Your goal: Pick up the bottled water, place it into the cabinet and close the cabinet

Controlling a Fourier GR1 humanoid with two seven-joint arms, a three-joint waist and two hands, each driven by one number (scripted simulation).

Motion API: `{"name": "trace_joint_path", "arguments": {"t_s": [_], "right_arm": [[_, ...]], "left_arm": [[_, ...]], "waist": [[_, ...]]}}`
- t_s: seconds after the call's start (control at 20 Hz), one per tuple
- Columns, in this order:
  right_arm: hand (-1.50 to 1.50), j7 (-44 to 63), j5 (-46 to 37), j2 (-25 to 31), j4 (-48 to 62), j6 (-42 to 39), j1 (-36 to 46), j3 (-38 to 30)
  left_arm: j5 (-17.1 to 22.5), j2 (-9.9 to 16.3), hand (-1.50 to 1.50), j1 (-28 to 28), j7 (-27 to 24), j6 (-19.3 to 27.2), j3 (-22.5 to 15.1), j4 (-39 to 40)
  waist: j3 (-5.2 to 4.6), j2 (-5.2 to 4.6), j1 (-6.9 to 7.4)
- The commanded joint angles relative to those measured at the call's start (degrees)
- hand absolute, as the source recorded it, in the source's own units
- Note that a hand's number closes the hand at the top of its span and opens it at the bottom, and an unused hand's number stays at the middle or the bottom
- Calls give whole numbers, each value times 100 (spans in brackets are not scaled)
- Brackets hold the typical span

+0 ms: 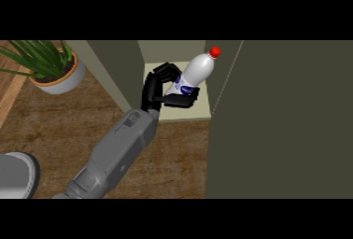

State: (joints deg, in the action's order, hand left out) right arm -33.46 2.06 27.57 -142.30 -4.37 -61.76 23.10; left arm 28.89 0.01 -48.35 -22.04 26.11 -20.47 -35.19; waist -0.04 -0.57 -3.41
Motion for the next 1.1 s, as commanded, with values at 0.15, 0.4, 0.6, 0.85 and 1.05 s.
{"name": "trace_joint_path", "arguments": {"t_s": [0.15,0.4,0.6,0.85,1.05], "right_arm": [[-150,-68,610,122,-385,-206,-232,-418],[-150,130,472,83,-472,-267,-143,-220],[-150,-112,642,83,-181,-388,-47,-513],[-150,-107,528,74,-366,-487,-112,-338],[-150,-174,488,130,-467,-592,-307,-365]], "left_arm": [[-48,3,150,-667,-116,708,292,1095],[-617,-1,150,-1070,-204,1621,-30,2000],[-704,2,-150,-1478,9,1969,-37,2453],[-702,151,-150,-1528,-361,2035,159,2709],[-557,280,-150,-1775,-637,1360,359,2429]], "waist": [[6,0,22],[4,-72,-87],[7,-91,-174],[-6,-134,-155],[-11,-106,-198]]}}
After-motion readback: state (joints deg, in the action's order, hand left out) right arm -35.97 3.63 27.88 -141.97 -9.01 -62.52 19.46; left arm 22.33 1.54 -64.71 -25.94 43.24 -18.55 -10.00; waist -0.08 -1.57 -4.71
